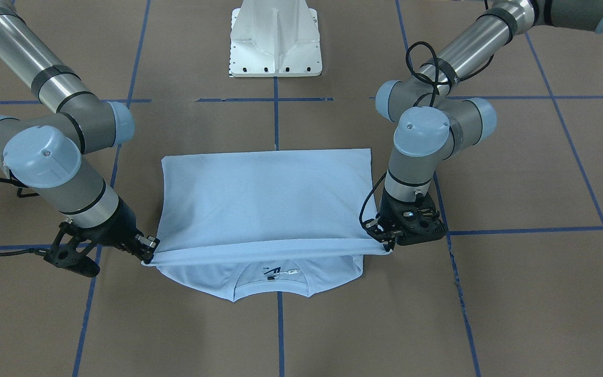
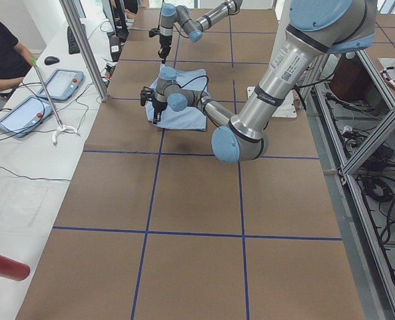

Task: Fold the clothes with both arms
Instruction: 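Release the hem near the collar with both grippers, then move the right gripper to the folded shirt's near corner and grasp it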

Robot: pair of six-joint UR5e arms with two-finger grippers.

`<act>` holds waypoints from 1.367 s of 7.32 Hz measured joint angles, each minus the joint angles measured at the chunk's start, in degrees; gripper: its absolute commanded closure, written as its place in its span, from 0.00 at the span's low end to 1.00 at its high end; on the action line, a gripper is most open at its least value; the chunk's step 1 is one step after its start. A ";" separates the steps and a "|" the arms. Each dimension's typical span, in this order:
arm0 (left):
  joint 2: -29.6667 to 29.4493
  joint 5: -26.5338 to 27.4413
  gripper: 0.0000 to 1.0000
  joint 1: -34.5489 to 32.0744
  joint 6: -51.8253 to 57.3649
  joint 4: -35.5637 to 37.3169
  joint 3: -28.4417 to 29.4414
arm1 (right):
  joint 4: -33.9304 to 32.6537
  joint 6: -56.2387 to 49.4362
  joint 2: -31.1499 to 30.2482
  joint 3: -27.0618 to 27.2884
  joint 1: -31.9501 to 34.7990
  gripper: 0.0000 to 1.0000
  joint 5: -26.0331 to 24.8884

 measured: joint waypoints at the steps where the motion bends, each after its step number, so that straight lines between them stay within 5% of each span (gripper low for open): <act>1: -0.37 0.00 1.00 0.01 -0.02 -0.02 0.04 | 0.03 -0.02 0.39 -0.04 -0.01 1.00 0.01; 2: -0.66 0.01 1.00 0.02 -0.03 -0.03 0.06 | 0.08 -0.02 0.66 -0.03 -0.08 0.86 0.05; 3: -0.81 0.01 0.01 0.02 -0.05 -0.04 0.07 | 0.48 -0.03 0.70 -0.05 -0.12 0.28 0.07; 4: -0.91 0.01 0.00 0.02 -0.09 -0.04 0.08 | 1.25 -0.05 0.58 -0.27 -0.23 0.00 0.06; 8: -1.55 -0.05 0.00 -0.73 -0.57 0.41 -0.47 | 7.06 -0.30 -2.22 -0.31 -0.49 0.00 0.64; 10: -1.20 -0.16 0.00 -1.15 -0.80 1.24 -3.47 | 12.28 0.59 -8.31 4.57 -3.12 0.00 0.90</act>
